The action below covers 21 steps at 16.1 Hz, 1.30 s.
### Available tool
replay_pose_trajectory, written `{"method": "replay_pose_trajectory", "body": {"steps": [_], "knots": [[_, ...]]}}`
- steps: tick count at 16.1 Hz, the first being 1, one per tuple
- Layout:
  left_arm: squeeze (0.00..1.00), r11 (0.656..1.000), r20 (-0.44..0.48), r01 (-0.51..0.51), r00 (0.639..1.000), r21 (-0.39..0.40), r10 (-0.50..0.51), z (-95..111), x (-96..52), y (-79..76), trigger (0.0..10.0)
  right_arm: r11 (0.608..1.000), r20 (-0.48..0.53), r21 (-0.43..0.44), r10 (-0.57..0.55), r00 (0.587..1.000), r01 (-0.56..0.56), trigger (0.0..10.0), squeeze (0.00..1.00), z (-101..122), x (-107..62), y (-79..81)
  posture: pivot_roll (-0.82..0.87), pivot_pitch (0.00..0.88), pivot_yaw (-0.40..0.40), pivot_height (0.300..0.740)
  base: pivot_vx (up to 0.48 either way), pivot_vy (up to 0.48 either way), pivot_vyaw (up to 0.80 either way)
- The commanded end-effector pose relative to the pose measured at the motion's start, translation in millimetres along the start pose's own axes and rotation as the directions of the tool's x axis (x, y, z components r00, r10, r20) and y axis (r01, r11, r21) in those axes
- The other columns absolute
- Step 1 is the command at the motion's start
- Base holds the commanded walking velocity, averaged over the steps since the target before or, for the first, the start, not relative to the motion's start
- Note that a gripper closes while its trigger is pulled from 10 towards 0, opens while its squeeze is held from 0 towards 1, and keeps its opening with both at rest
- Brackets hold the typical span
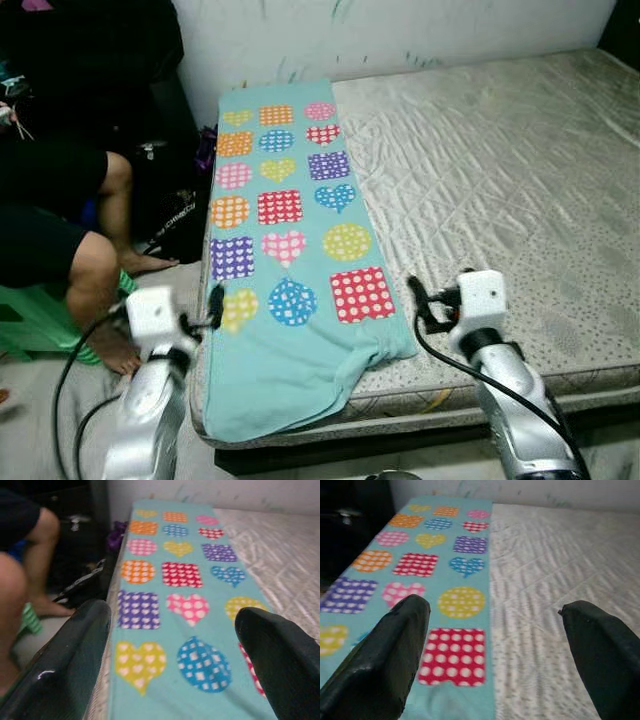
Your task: Clean up the room
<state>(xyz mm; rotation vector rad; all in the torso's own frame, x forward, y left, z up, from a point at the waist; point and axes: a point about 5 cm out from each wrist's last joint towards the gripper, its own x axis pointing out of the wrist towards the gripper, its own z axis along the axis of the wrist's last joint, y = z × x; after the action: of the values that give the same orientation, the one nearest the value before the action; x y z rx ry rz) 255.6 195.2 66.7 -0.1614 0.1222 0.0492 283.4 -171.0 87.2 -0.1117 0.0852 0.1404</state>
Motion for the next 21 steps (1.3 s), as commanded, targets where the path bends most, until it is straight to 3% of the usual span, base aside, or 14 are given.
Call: {"method": "replay_pose_trajectory", "body": {"steps": [1,4,5,7,10,13,15,17,21], "knots": [[0.00,1.000,0.012,-0.009,1.000,0.009,0.009,5.9,-5.6,5.2,10.0,0.999,-0.015,0.019,0.032,0.999,-0.032,10.0,0.00,0.3,2.2,6.3,-0.18,0.063,0.037,0.740,0.000,0.000,0.00],[0.00,0.999,-0.011,-0.019,1.000,0.038,0.020,4.9,-20.5,16.2,10.0,0.996,-0.121,-0.047,0.076,0.990,-0.082,10.0,0.00,-8.7,-3.6,8.8,-0.16,0.096,0.023,0.740,0.000,0.000,0.00],[0.00,0.999,-0.013,-0.035,0.999,0.042,0.036,3.9,-24.4,21.8,10.0,0.998,-0.104,-0.056,0.035,0.994,-0.041,10.0,0.00,-7.2,-5.5,1.7,-0.16,0.100,0.023,0.740,0.000,0.000,0.00],[0.00,0.998,0.005,-0.043,0.999,0.039,0.043,6.6,-23.7,23.1,10.0,0.999,-0.102,-0.046,0.002,0.995,-0.006,10.0,0.00,-10.4,-7.8,-7.2,-0.14,0.097,0.027,0.740,0.000,0.000,0.00],[0.00,0.994,0.004,-0.042,0.999,0.105,0.042,12.4,-18.7,24.1,10.0,0.992,-0.234,-0.117,0.013,0.972,-0.041,10.0,0.00,-29.6,-13.8,-10.5,-0.15,0.101,0.038,0.740,0.000,0.000,0.00],[0.00,0.991,0.004,-0.027,1.000,0.128,0.027,14.2,-15.0,21.4,10.0,0.991,-0.231,-0.124,0.015,0.973,-0.045,10.0,0.00,-28.8,-14.0,-10.8,-0.15,0.102,0.040,0.740,0.000,0.000,0.00],[0.00,0.979,0.000,-0.017,1.000,0.204,0.017,15.2,-12.7,18.5,10.0,0.988,-0.257,-0.154,-0.024,0.966,-0.017,10.0,0.00,-31.8,-14.2,-17.3,-0.15,0.113,0.035,0.740,0.000,0.000,0.00],[0.00,0.989,-0.032,-0.043,0.998,0.142,0.048,9.4,-15.8,25.8,10.0,0.990,-0.287,-0.142,-0.022,0.958,-0.019,10.0,0.00,-37.6,-17.0,-17.6,-0.15,0.116,0.035,0.740,0.000,0.000,0.00],[0.00,0.990,-0.030,-0.054,0.998,0.131,0.058,11.0,-16.9,28.5,10.0,0.989,-0.323,-0.145,-0.031,0.946,-0.017,10.0,0.00,-43.6,-22.4,-21.2,-0.15,0.118,0.036,0.740,0.000,0.000,0.00]]}}
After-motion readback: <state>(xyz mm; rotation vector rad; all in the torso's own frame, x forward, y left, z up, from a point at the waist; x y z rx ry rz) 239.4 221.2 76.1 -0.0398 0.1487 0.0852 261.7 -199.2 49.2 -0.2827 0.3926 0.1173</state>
